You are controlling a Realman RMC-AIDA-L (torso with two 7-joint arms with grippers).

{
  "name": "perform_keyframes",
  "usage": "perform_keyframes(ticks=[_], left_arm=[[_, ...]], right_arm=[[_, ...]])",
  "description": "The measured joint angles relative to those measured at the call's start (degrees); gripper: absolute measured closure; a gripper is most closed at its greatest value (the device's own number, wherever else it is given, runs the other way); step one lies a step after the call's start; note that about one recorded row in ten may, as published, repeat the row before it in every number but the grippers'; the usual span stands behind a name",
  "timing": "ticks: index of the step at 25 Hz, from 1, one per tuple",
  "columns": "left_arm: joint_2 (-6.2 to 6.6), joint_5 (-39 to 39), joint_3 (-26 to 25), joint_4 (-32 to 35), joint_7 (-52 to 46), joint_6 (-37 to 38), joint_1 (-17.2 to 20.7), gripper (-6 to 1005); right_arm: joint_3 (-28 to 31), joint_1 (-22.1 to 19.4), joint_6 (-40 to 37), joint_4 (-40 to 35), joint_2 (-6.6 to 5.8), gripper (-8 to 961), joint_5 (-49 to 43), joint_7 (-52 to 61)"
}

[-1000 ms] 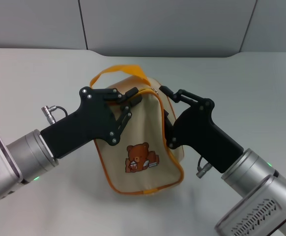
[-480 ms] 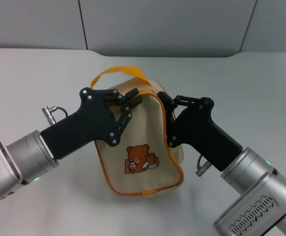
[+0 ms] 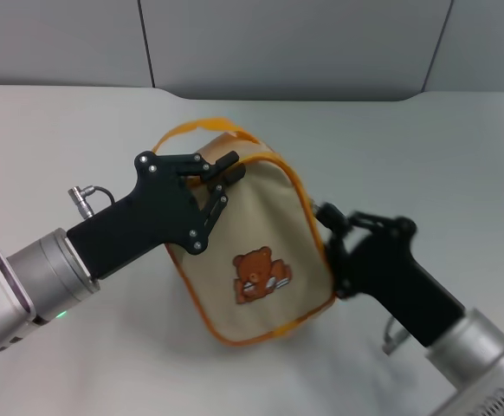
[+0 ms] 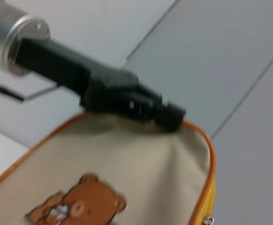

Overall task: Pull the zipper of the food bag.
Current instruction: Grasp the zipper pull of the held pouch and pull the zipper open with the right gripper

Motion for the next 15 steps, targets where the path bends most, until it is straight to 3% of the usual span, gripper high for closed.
perform_keyframes(ticks=[6,11,15], left_arm=[[0.0,-0.15,-0.1,-0.02,-0.01,-0.39,-0.15,906],[0.0,-0.3,-0.31,-0.21,-0.54,-0.89,-0.15,902],[0.0,-0.33,-1.07,-1.95,-0.61,-1.18,-0.08,899]], right_arm=[[0.06,-5.33,0.05,-2.19,0.0,952,0.1,0.34],[0.11,-6.98,-1.51,-3.92,0.0,948,0.15,2.36],[0.44,-8.0,-7.07,-5.3,-0.04,926,0.24,5.88]])
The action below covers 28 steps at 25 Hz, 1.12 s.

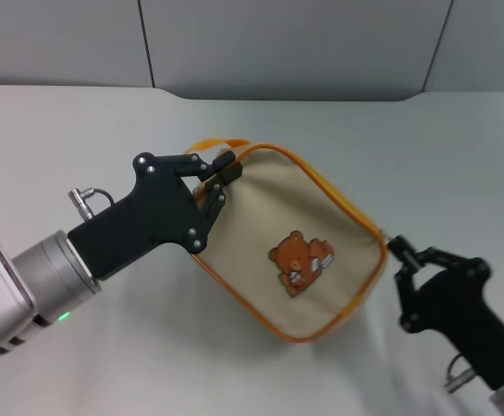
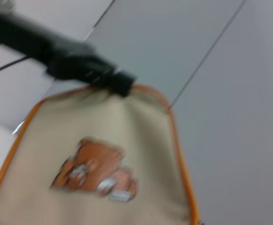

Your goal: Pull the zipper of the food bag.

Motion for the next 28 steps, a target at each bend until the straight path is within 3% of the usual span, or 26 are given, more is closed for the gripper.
perform_keyframes(ticks=[3,6,8,13,15,18,22,25,28], left_arm=[[0.0,-0.03,-0.69,-2.08,0.33,-0.04,0.11,896],[0.01,-0.11,-3.23,-5.14,0.44,-0.14,0.17,894],[0.0,-0.07,-7.63,-8.27,0.38,-0.91,0.52,892],[0.0,0.14,-9.39,-9.51,-1.94,-1.29,1.33,888],[0.02,0.4,-9.07,-9.28,-4.65,-1.36,1.51,798],[0.2,1.75,-7.55,-7.75,-9.54,-1.42,1.81,663],[0.43,5.96,-2.96,-1.26,-19.31,-0.7,2.93,576],[0.58,11.38,4.76,8.9,-30.38,1.71,5.16,512],[0.62,13.74,10.04,16.31,-35.44,4.08,7.75,447]], right_arm=[[2.66,-1.04,-5.49,-1.42,-0.19,909,0.17,7.38],[3.96,-0.96,-6.33,-2.31,-0.38,893,0.19,12.22],[4.21,-0.04,-6.09,-3.98,-0.47,842,0.19,17.61],[3.67,3.6,-5.76,-11.16,-0.49,716,-0.7,34.95],[3.5,4.93,-6.78,-14.33,-0.53,652,-2.39,42.7],[2.64,7.77,-11.35,-22.36,-0.66,534,-7.44,57.66],[-1.62,10.17,-15.99,-29.78,-0.83,366,-10.7,68.52],[-10.05,12.06,-20.62,-35.69,-1.64,230,-11.79,77.23],[-18.41,13.18,-23.91,-38.35,-2.37,218,-11.82,81.29]])
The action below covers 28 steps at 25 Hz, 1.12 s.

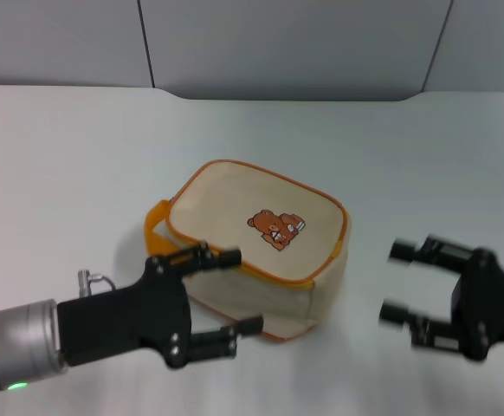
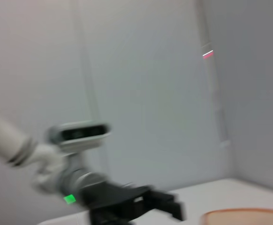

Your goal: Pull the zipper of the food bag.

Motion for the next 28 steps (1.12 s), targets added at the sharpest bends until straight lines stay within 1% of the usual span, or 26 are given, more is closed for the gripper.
perform_keyframes(ticks=[2,3,8,10,15,28], left_arm=[[0.02,0.31,0.79,2.11,-1.26,0.49,1.13,396],[0.04,0.52,0.92,2.69,-1.46,0.66,1.66,367],[0.09,0.58,0.64,3.11,0.06,1.75,3.33,222],[0.09,0.55,0.55,3.15,0.72,2.74,4.34,219],[0.08,0.58,0.51,3.2,0.78,2.94,4.87,215],[0.08,0.46,0.54,3.16,0.95,3.15,5.12,216]], right_arm=[[-3.81,0.75,-1.14,-1.03,-0.19,210,0.0,1.76],[-4.52,1.01,-1.18,-1.21,-0.19,210,0.0,2.13],[-5.13,1.7,-0.86,-1.87,0.55,210,-0.01,2.34],[-5.16,1.72,-0.79,-1.9,0.62,210,-0.04,2.39],[-5.22,1.84,-0.65,-2.06,0.63,210,-0.05,2.58],[-5.3,1.37,0.41,-2.16,0.69,210,0.11,2.52]])
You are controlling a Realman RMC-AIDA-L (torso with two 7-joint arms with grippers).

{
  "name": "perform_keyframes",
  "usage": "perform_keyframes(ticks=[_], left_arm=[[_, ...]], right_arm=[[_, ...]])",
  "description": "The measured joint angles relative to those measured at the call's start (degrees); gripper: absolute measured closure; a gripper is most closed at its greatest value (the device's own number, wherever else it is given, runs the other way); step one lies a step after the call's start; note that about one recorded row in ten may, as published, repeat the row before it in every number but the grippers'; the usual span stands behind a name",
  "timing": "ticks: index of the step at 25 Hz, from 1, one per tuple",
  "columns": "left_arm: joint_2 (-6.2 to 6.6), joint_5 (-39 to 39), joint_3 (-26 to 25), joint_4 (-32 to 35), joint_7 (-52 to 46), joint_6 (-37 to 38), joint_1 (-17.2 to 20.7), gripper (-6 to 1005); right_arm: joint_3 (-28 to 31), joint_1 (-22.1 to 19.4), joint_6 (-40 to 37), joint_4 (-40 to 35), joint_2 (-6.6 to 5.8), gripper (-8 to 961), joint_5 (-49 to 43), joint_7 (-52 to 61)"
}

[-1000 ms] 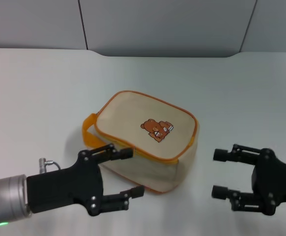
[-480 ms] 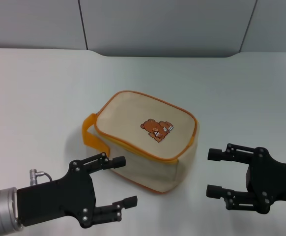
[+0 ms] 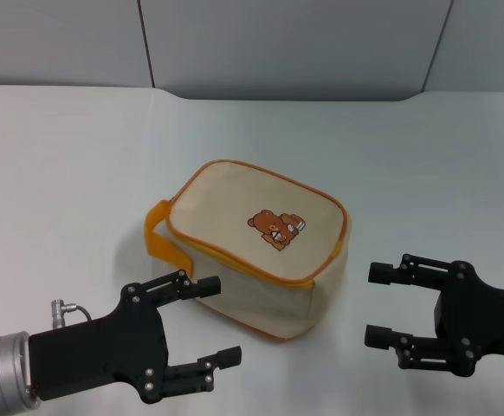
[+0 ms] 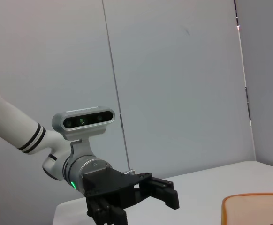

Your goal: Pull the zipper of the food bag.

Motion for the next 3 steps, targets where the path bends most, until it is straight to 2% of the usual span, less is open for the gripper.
perform_keyframes(ticks=[3], left_arm=[[0.0,-0.02,0.0,-0.15,0.04,0.0,0.02,216]], right_arm=[[0.0,0.0,0.0,-0.01,0.01,210,0.09,-0.07]])
